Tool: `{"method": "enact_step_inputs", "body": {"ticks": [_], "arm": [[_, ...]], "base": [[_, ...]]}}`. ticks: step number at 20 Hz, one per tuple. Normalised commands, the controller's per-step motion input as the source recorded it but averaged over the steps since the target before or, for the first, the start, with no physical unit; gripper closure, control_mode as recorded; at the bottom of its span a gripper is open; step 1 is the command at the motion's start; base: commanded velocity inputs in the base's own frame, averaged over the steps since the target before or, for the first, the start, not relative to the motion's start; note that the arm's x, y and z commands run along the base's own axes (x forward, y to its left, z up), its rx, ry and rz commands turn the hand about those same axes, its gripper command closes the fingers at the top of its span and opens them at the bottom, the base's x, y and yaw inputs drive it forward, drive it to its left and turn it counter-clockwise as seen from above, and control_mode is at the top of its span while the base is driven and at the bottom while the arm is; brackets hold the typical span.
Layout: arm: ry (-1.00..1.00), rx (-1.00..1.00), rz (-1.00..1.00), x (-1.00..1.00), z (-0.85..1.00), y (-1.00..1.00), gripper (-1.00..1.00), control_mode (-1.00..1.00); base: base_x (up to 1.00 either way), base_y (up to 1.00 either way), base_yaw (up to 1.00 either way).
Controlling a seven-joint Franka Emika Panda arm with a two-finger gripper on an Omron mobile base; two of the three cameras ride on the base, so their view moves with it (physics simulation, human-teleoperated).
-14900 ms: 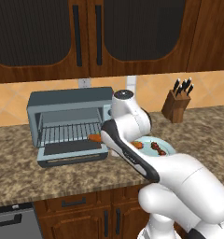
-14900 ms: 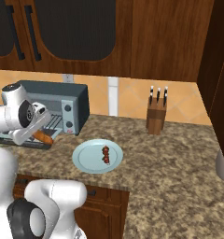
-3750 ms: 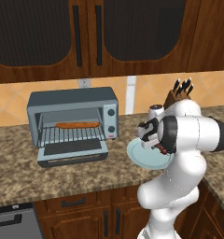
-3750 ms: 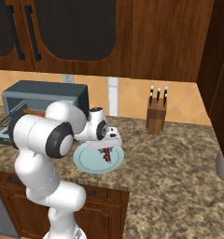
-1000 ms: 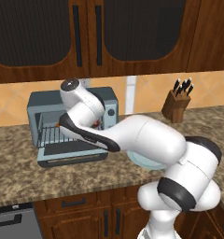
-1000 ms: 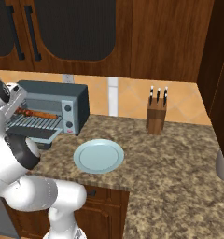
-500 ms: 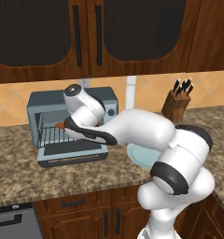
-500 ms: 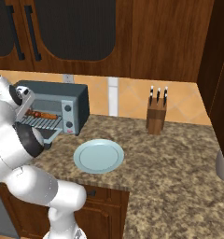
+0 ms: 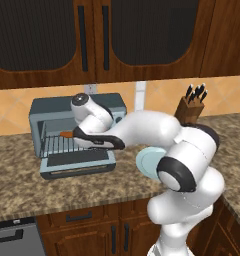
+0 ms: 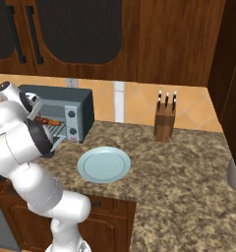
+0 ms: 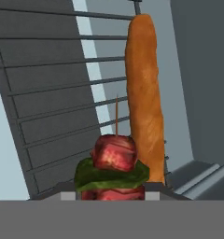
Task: Pick up the kebab skewer and baguette bread, and place them inside the toaster oven. Close the toaster oven door and start by setting the timer.
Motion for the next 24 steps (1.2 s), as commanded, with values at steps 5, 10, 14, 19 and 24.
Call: {"method": "enact_step_inputs", "body": {"ticks": [5, 10, 14, 19, 24], "arm": [[0.0, 0.0, 0.0, 0.32, -0.04, 0.0, 1.0, -1.0], [0.0, 0.0, 0.0, 0.29, -0.13, 0.0, 1.0, -1.0], [0.0, 0.0, 0.0, 0.13, -0.29, 0.0, 1.0, -1.0], [0.02, 0.0, 0.0, 0.14, -0.24, 0.04, 1.0, -1.0], [0.02, 0.0, 0.0, 0.05, -0.06, 0.01, -1.0, -1.0]], "base": [[0.0, 0.0, 0.0], [0.0, 0.0, 0.0], [0.0, 0.0, 0.0], [0.0, 0.0, 0.0], [0.0, 0.0, 0.0]]}}
